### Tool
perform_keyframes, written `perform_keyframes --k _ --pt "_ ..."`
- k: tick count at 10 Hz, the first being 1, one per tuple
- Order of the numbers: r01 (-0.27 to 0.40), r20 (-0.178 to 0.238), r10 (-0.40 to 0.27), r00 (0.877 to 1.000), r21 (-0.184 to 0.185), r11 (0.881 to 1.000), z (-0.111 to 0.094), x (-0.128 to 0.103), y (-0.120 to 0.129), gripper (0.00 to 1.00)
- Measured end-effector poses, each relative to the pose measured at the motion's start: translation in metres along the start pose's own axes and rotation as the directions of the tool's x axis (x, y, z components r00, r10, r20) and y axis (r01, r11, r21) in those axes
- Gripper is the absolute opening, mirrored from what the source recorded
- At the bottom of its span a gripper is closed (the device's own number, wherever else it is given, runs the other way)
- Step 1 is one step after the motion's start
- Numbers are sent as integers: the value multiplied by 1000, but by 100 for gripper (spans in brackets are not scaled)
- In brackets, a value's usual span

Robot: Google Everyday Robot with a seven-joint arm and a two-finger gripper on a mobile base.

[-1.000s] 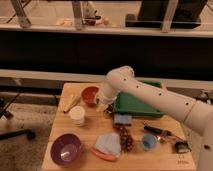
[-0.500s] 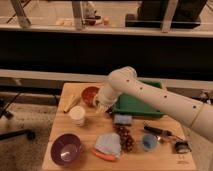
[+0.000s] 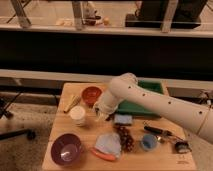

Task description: Place eraser in table surface

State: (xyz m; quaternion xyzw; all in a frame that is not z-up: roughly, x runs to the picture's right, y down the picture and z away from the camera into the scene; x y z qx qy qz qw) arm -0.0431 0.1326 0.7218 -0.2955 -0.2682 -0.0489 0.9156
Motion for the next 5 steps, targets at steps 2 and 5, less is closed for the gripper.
perform_keyframes --k 2,5 --pt "-5 4 5 1000 -19 1000 9 -2 9 0" --pt "-8 11 8 1000 -41 999 26 -5 14 0"
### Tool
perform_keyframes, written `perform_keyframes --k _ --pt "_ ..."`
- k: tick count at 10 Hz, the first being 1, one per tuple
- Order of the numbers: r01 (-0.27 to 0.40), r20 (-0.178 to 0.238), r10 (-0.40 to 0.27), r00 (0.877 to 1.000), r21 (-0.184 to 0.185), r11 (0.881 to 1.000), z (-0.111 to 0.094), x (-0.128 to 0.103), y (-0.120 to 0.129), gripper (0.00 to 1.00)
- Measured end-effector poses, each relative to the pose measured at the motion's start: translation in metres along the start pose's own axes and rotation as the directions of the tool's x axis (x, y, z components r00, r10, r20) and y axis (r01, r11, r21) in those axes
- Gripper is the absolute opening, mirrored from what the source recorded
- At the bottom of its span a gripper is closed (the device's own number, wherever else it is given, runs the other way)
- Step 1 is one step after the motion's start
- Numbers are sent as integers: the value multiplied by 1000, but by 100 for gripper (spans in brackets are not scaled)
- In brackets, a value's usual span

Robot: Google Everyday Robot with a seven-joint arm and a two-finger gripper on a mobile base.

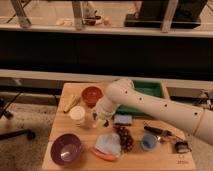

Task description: Place eraser in table surface

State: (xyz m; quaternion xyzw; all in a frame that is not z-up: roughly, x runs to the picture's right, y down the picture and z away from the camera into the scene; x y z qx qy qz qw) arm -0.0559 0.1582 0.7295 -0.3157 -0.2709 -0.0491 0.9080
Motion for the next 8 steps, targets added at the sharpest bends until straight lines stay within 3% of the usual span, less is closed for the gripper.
perform_keyframes --k 8 --pt "25 13 -25 1000 -41 999 53 0 -1 0"
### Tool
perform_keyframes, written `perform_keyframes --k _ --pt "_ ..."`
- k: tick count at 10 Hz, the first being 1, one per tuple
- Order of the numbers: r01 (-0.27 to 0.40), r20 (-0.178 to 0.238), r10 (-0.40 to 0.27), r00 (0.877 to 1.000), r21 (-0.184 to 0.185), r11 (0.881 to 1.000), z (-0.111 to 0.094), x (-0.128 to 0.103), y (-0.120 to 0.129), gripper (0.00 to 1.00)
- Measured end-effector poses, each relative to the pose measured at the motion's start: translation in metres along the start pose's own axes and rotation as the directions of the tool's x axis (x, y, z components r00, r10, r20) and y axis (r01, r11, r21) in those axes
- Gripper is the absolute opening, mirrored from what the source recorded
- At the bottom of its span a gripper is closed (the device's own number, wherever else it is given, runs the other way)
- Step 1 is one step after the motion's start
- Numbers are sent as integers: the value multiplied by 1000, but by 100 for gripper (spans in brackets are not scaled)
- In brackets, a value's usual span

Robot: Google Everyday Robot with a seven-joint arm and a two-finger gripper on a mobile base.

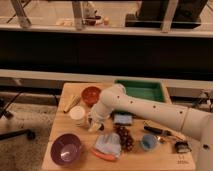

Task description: Place eraser in table surface

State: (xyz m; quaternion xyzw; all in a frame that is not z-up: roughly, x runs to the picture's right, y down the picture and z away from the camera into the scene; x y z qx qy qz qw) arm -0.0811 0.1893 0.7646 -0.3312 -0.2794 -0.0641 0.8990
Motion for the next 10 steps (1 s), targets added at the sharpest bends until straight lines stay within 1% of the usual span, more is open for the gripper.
perform_keyframes --k 1,4,6,7,8,9,10 --pt "9 0 -9 1000 1 1000 6 4 0 0" --pt "45 8 -45 999 11 999 14 9 2 0" --pt "69 19 -69 997 7 998 21 11 8 1" --pt "75 24 -75 997 3 997 23 11 11 6" --pt "81 28 -81 996 -1 997 25 11 13 15" --pt "87 34 -87 996 -4 996 25 10 15 27" --pt "92 37 -91 995 -7 996 26 10 17 35"
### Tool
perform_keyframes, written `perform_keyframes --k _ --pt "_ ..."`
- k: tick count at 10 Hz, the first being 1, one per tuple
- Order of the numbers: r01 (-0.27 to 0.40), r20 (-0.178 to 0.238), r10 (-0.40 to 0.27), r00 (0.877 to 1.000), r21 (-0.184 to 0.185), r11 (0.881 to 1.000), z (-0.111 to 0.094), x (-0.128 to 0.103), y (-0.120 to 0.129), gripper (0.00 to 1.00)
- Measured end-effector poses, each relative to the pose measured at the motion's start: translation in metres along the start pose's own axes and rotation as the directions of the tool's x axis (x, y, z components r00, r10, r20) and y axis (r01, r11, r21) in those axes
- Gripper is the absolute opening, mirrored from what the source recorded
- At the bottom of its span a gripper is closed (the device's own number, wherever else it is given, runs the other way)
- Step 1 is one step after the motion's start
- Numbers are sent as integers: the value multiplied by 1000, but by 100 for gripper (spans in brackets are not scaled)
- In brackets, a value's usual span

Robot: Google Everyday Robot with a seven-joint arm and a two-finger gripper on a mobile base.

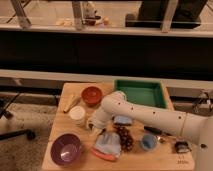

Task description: Place eraser in table surface

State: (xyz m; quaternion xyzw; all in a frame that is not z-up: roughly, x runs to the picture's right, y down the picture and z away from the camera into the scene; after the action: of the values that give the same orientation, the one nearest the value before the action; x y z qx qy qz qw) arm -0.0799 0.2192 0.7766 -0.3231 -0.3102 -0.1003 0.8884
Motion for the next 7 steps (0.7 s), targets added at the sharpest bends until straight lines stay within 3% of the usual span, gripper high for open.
perform_keyframes --k 3,7 --pt "9 7 -9 1000 -14 1000 2 -3 4 61" --pt "15 13 -14 1000 -20 1000 3 -7 6 62"
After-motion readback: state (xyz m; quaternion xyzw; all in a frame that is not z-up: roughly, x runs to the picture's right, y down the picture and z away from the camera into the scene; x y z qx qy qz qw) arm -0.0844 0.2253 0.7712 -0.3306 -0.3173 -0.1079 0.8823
